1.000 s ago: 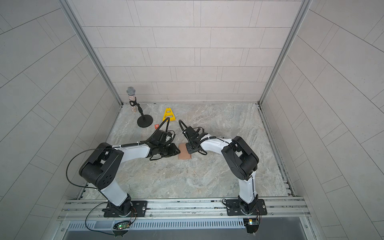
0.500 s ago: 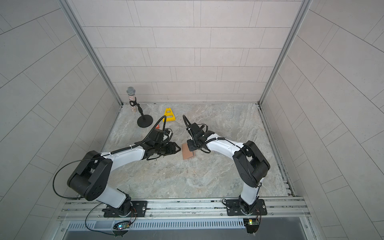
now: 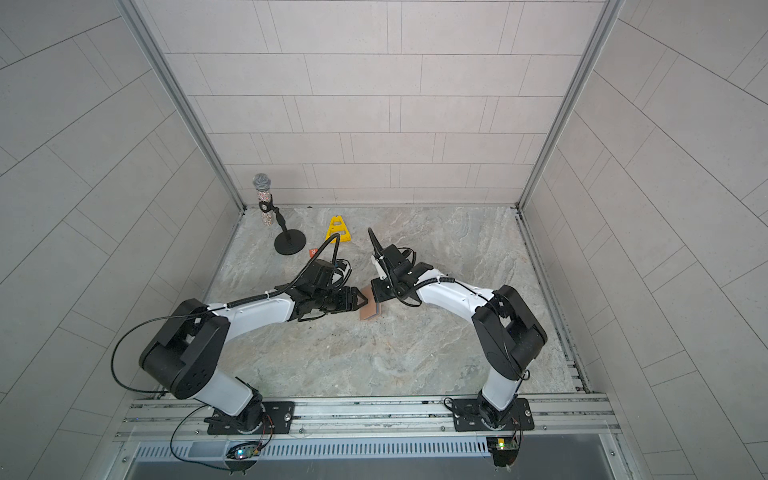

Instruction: Put the credit cards into the card holder

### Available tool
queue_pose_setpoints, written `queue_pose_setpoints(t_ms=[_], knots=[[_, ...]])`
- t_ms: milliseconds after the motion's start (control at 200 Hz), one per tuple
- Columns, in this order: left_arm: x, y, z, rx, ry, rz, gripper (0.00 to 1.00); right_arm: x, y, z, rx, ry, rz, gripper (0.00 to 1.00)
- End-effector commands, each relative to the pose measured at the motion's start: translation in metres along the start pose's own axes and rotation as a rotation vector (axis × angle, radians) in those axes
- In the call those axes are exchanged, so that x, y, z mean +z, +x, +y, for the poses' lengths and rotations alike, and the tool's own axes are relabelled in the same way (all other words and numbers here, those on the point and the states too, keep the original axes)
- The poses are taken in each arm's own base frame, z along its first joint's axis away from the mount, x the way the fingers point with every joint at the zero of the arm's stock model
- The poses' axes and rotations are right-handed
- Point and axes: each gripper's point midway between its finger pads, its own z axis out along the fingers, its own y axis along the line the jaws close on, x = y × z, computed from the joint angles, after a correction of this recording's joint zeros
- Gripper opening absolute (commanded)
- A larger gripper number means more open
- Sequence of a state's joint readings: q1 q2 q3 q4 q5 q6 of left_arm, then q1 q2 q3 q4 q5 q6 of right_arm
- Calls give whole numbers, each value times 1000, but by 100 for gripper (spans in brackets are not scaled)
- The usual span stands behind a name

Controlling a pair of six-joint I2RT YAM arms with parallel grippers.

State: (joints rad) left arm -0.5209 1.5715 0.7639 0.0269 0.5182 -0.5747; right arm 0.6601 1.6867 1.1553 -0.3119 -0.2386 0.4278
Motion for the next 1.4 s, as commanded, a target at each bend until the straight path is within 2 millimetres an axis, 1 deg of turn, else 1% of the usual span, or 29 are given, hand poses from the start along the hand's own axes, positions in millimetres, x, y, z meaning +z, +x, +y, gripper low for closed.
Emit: queue_pose_setpoints(t_ms=[0,35,160,300,410,520,631,846,971,1001,1061,1116,1171,1286,1391], knots=[[-3,-4,-1,32,-21,-19,65,-16,-15,12,4,-49,-61,0],[-3,-5,-2,35,-19,-21,65,-17,-16,14,4,-54,-63,0],[-6,-6,-7,64,-12,-33,71,-17,-15,15,2,-60,-58,0],[-10,-7,-5,75,-41,-51,71,-11,-12,13,4,-56,-43,0],[-16,-10,-4,86,-64,-86,71,-9,-10,12,3,-48,-35,0],[-22,-12,-7,116,-74,-112,74,-8,-8,11,3,-46,-32,0],[-19,-10,-10,133,-56,-98,74,-7,-7,11,3,-50,-29,0],[-12,-10,5,107,-128,-85,73,-5,-4,10,4,-45,-21,0],[-7,-8,10,104,-148,-63,65,-3,-1,7,3,-35,-12,0],[-7,-7,13,101,-164,-59,61,-3,0,5,3,-27,-9,0],[-7,-4,20,100,-195,-52,60,-1,3,1,1,-3,0,0],[-6,-1,27,100,-228,-40,54,1,7,-4,0,19,13,0],[-6,3,34,96,-257,-30,51,3,10,-8,0,38,23,0],[-2,10,43,93,-276,-5,36,9,20,-15,3,60,47,0],[-2,12,42,87,-268,-2,22,14,28,-24,1,98,64,0]])
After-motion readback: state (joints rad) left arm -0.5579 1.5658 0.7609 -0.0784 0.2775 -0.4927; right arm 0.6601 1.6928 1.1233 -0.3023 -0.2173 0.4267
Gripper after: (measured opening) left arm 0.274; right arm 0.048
